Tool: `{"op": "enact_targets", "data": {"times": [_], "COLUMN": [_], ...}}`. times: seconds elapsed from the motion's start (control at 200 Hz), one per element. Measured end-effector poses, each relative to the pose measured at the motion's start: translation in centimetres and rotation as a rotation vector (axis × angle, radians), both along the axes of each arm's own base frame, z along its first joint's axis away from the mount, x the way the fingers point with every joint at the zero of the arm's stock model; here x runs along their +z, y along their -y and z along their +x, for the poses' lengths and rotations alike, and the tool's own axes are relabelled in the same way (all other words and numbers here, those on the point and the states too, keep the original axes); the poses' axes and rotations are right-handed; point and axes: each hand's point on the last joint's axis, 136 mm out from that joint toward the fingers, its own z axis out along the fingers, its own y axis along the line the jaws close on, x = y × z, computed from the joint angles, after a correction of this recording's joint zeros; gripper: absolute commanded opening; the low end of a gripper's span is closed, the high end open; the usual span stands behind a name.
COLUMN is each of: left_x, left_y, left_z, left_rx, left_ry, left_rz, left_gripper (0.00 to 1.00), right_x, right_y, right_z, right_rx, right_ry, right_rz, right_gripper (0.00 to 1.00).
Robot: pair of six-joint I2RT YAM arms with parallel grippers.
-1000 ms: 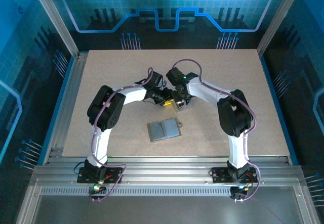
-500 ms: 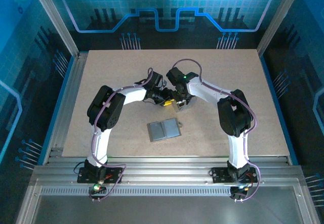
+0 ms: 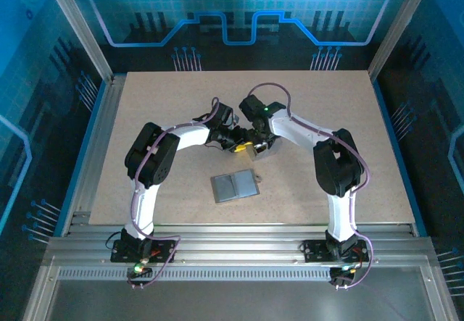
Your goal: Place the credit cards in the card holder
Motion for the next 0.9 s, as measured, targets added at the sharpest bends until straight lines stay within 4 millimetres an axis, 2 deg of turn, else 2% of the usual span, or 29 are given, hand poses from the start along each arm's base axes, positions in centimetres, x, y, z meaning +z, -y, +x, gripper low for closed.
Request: {"op": "enact_targets", "data": {"times": [0.16, 0.38, 0.896], "left_x": [0.1, 0.4, 0.4], "left_y": [0.0, 0.0, 0.0], "left_z": [0.0, 0.0, -0.1], "left_rx": [-0.001, -0.002, -0.004], "left_ry": [0.001, 0.004, 0.001], "left_rz": [-0.002, -0.005, -0.009], "left_gripper": [0.41, 0.41, 0.42], "right_x": [0.3, 0.3, 0.5], "right_y": [0.3, 0.6, 1.2], "right_z": [0.1, 0.1, 0.4], "right_rx": [-0.003, 0.003, -0.009], "right_ry": [0.0, -0.008, -0.03], "right_rz": [-0.002, 0.002, 0.05], "right_gripper": [0.11, 0.0, 0.0]}}
